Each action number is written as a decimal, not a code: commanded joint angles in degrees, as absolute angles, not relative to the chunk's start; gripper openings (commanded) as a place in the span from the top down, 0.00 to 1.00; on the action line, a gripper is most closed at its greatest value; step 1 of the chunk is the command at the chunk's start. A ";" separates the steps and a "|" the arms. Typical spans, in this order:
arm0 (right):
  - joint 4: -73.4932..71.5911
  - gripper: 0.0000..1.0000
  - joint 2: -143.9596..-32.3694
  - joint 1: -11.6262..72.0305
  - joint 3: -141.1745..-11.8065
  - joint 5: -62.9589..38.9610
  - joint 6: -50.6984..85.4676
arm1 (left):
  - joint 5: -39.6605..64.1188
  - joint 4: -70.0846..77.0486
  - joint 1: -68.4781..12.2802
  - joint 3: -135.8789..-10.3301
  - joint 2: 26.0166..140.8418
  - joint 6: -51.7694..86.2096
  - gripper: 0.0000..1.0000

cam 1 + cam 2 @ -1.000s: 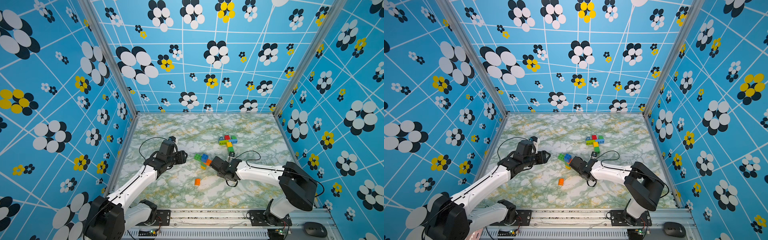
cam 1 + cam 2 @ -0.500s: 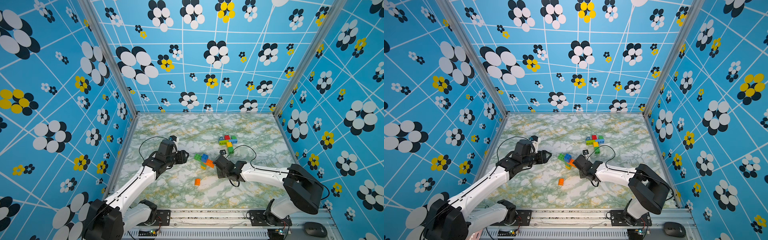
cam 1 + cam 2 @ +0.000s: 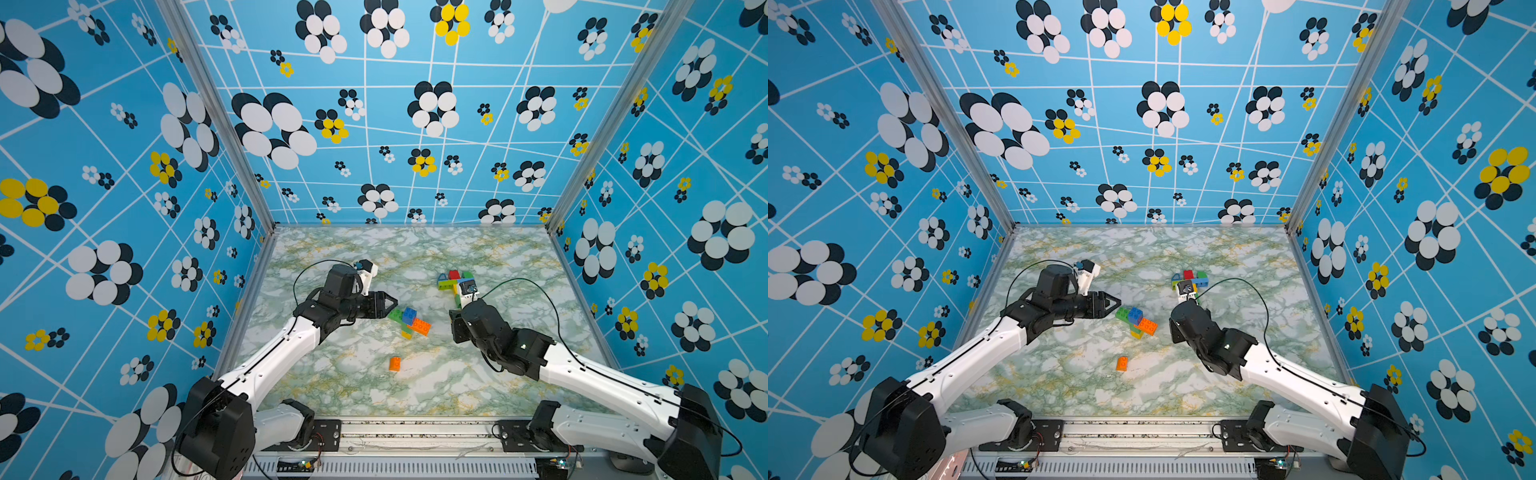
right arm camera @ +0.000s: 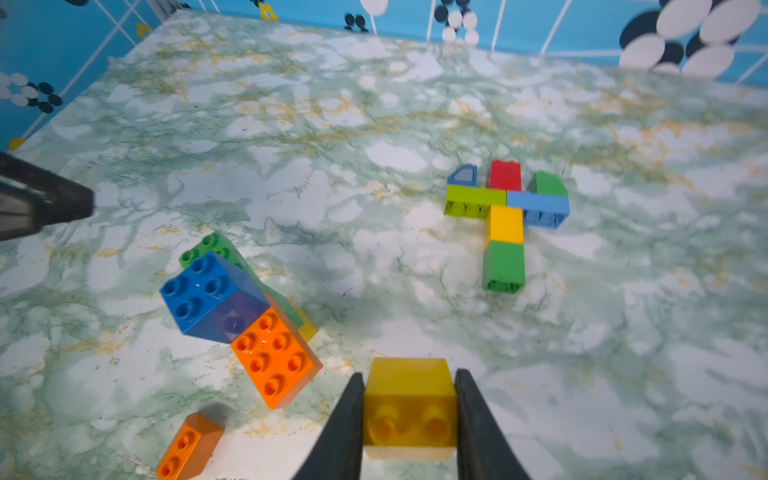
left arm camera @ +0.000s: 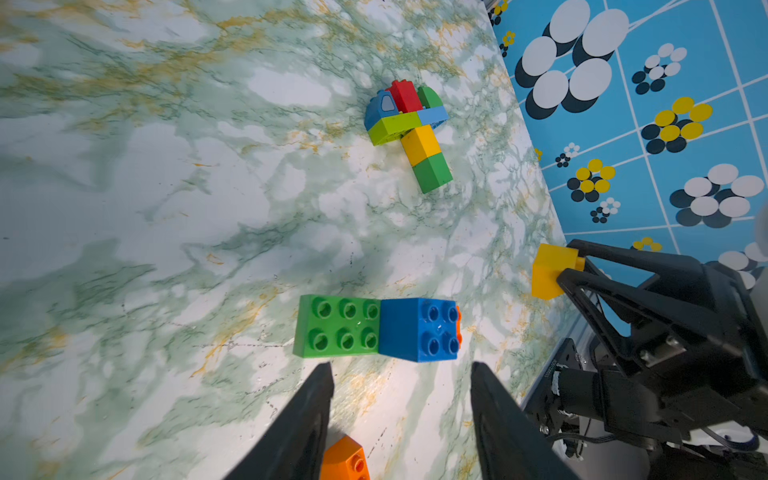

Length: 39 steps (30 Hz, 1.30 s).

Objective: Assemble a fork with lego
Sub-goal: Assemble the lego brick with the lego brick.

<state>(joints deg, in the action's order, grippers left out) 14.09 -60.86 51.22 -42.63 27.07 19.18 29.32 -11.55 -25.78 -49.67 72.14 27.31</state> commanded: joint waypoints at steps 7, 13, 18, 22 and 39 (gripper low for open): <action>15.69 1.00 -56.96 51.09 -43.45 13.38 3.00 | 35.79 -10.29 -27.58 -53.25 78.83 25.57 0.51; 18.54 1.00 -58.82 50.63 -46.17 11.38 -0.60 | 37.12 -9.93 -28.45 -54.07 81.28 25.41 0.54; 18.42 1.00 -60.48 50.43 -46.66 9.68 -0.25 | 36.94 -9.80 -29.00 -54.91 83.35 25.43 0.56; 18.44 1.00 -60.93 50.36 -46.93 9.27 -0.15 | 36.37 -9.83 -29.30 -55.35 84.29 25.32 0.62; 18.74 1.00 -62.86 50.25 -48.14 8.45 -1.32 | 34.84 -11.07 -29.40 -53.84 83.77 24.63 0.68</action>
<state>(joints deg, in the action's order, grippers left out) 17.80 -62.50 50.57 -46.17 9.50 -0.01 35.35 -10.31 -29.02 -53.87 83.90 25.82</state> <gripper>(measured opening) 0.327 0.318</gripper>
